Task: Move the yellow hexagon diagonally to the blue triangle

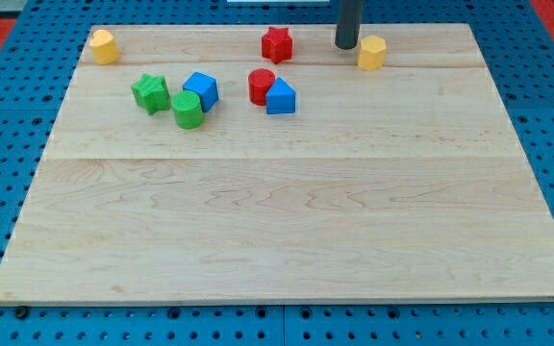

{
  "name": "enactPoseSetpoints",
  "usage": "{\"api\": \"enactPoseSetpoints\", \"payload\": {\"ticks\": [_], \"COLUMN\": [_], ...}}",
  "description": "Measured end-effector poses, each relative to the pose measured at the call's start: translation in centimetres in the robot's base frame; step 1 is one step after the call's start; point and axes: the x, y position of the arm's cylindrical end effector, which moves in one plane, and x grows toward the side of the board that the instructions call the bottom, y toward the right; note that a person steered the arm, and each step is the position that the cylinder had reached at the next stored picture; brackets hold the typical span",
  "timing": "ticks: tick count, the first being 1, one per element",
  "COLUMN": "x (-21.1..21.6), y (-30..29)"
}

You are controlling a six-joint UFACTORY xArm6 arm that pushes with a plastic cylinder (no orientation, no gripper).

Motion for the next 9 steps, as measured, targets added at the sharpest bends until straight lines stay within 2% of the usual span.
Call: {"api": "enactPoseSetpoints", "payload": {"ticks": [4,7,9], "x": [-0.9,2.7,14.3], "y": [5.2,2.8,-0.2]}}
